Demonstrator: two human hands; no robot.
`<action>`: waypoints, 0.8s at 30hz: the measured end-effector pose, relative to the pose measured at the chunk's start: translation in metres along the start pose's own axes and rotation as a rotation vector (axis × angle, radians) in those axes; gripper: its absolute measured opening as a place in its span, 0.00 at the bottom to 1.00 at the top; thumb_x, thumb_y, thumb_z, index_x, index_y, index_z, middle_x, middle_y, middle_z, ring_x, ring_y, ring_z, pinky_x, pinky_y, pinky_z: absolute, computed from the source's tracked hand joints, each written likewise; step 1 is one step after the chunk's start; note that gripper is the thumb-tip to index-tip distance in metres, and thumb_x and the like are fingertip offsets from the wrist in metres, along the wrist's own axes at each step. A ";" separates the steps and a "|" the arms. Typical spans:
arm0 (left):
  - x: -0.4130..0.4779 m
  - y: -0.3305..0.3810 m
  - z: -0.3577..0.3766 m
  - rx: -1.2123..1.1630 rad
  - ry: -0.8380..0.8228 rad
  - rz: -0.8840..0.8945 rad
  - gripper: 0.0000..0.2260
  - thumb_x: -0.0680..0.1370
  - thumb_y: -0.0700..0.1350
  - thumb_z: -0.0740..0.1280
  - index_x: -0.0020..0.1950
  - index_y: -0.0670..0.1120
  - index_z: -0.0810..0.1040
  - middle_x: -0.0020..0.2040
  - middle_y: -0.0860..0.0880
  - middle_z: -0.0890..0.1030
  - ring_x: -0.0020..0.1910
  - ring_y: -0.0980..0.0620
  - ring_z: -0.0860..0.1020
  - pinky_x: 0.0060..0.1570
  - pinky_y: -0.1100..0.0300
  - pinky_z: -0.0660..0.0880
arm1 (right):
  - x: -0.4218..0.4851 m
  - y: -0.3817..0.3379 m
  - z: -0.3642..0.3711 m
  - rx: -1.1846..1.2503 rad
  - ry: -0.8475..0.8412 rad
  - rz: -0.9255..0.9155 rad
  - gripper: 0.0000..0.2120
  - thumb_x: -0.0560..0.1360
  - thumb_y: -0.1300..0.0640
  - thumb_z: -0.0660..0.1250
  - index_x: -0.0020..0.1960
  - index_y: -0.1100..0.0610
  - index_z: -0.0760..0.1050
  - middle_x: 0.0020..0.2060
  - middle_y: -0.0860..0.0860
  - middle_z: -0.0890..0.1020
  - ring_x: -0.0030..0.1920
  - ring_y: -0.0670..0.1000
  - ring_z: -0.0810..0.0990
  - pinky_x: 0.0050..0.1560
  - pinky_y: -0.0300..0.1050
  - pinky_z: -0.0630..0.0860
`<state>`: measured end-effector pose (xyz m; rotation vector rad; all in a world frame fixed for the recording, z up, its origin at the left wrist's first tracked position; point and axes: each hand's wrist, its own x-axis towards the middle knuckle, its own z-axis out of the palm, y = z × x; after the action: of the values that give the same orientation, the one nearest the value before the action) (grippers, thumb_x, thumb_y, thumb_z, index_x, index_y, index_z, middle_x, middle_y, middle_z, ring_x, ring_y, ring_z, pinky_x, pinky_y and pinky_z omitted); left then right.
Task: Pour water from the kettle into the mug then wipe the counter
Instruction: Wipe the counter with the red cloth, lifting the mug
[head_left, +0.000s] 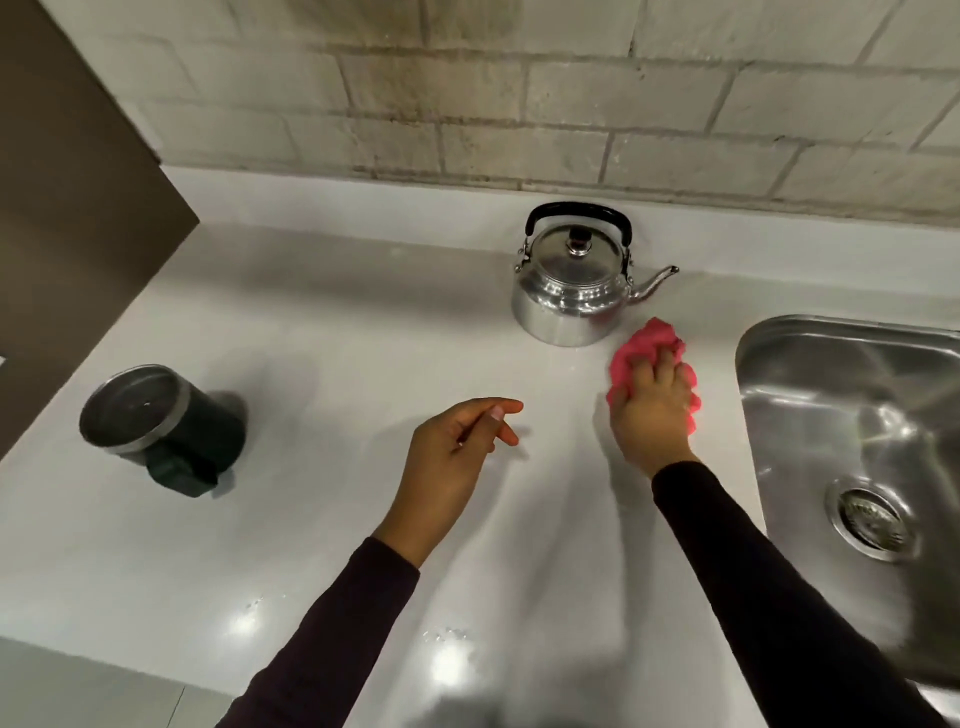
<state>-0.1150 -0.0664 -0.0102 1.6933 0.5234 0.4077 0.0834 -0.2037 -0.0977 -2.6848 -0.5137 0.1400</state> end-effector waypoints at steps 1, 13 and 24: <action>-0.004 -0.001 -0.009 0.014 0.018 0.003 0.12 0.79 0.45 0.60 0.47 0.58 0.82 0.36 0.60 0.83 0.37 0.63 0.77 0.41 0.74 0.71 | -0.017 -0.012 0.006 0.005 -0.022 -0.023 0.25 0.77 0.58 0.60 0.71 0.63 0.63 0.74 0.67 0.57 0.72 0.69 0.56 0.72 0.62 0.54; -0.052 -0.033 -0.160 0.086 0.454 0.006 0.12 0.79 0.44 0.61 0.46 0.58 0.82 0.38 0.59 0.83 0.39 0.63 0.78 0.43 0.72 0.73 | -0.118 -0.166 0.076 -0.082 -0.293 -0.458 0.31 0.77 0.47 0.57 0.76 0.54 0.53 0.77 0.58 0.51 0.76 0.63 0.48 0.75 0.60 0.48; -0.051 -0.075 -0.242 -0.127 0.496 -0.450 0.02 0.76 0.48 0.66 0.45 0.51 0.77 0.45 0.54 0.81 0.48 0.55 0.78 0.52 0.53 0.74 | -0.096 -0.256 0.125 0.181 -0.278 -0.580 0.20 0.80 0.52 0.58 0.71 0.52 0.67 0.77 0.55 0.56 0.77 0.57 0.51 0.76 0.57 0.50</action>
<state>-0.2972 0.1152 -0.0383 1.2964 1.1890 0.5179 -0.1122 0.0244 -0.1062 -2.2451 -1.2708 0.3724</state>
